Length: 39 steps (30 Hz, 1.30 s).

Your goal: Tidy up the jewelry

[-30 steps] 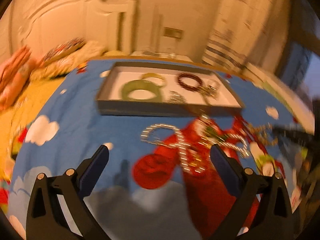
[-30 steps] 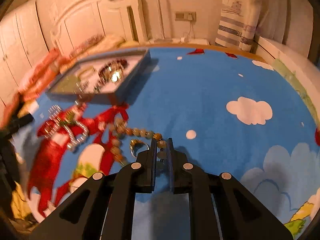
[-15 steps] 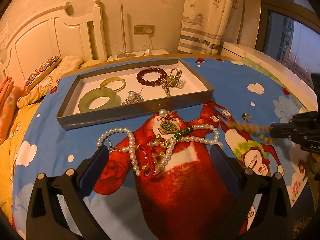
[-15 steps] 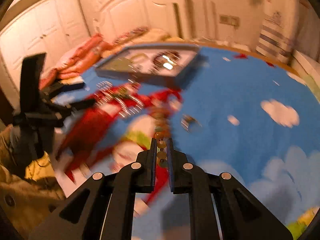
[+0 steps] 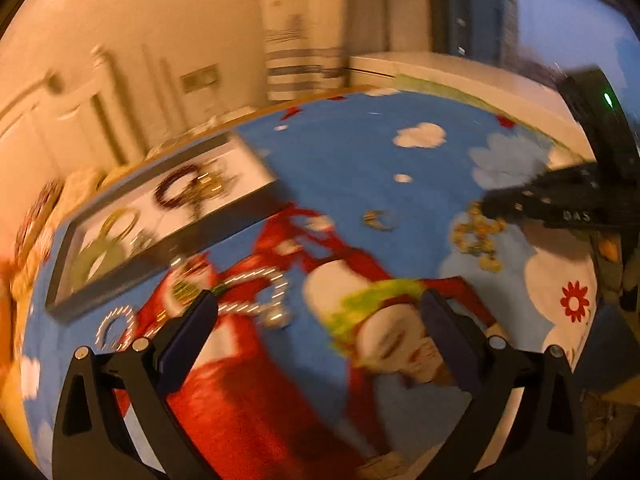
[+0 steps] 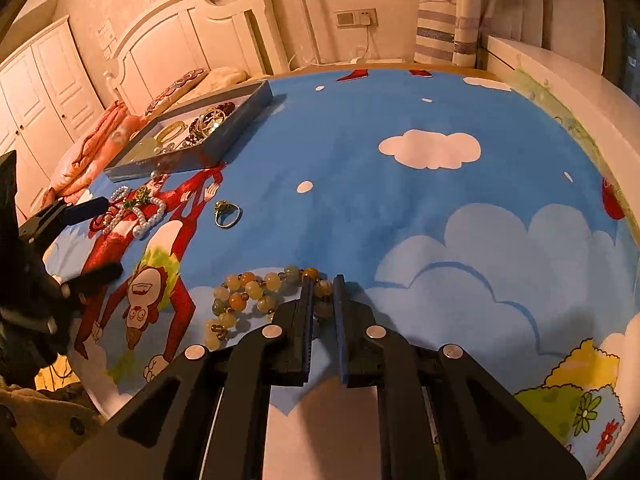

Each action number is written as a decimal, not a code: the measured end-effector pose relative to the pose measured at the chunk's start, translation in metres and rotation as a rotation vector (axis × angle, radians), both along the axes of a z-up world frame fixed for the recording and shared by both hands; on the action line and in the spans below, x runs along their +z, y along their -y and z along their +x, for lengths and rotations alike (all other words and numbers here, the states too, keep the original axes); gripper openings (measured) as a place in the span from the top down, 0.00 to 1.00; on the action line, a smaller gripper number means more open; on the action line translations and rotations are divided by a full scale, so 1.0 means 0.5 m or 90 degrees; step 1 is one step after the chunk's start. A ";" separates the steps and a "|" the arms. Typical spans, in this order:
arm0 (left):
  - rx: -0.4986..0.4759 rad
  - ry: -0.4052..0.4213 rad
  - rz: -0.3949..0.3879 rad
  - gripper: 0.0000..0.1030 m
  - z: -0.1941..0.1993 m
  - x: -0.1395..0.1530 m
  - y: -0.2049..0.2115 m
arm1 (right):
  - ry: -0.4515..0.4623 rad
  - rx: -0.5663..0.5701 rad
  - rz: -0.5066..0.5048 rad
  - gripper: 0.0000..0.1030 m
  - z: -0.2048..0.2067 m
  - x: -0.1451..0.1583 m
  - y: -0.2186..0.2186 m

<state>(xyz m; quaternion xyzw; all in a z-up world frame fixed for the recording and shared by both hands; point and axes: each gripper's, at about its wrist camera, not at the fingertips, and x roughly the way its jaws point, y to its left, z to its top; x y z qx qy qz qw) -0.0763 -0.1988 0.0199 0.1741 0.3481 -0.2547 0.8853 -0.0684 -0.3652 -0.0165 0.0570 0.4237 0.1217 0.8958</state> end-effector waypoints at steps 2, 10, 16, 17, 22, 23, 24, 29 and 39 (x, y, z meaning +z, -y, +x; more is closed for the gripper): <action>-0.006 -0.008 0.000 0.03 0.012 -0.006 0.026 | 0.001 0.001 -0.002 0.89 0.000 0.000 0.003; 0.002 -0.044 -0.017 0.16 0.113 -0.018 0.077 | 0.002 0.001 -0.002 0.89 -0.001 0.000 0.003; -0.038 -0.059 0.017 0.43 0.138 -0.036 0.119 | 0.002 0.003 0.004 0.89 0.000 0.002 0.006; -0.048 -0.064 0.024 0.49 0.139 -0.040 0.125 | 0.002 0.003 0.005 0.89 0.000 0.002 0.007; -0.088 -0.082 0.008 0.67 0.142 -0.045 0.134 | 0.010 0.000 -0.003 0.89 -0.002 0.002 0.005; -0.110 -0.091 -0.004 0.76 0.140 -0.044 0.134 | 0.015 -0.003 -0.009 0.89 -0.004 0.003 0.003; -0.114 -0.086 0.001 0.76 0.137 -0.044 0.137 | 0.020 -0.005 -0.012 0.89 -0.007 0.004 0.002; -0.112 -0.070 -0.016 0.76 0.121 -0.036 0.126 | 0.054 -0.030 -0.007 0.89 -0.020 0.013 0.011; -0.082 -0.045 -0.049 0.76 0.105 0.006 0.055 | 0.110 -0.021 0.035 0.89 -0.011 0.058 -0.008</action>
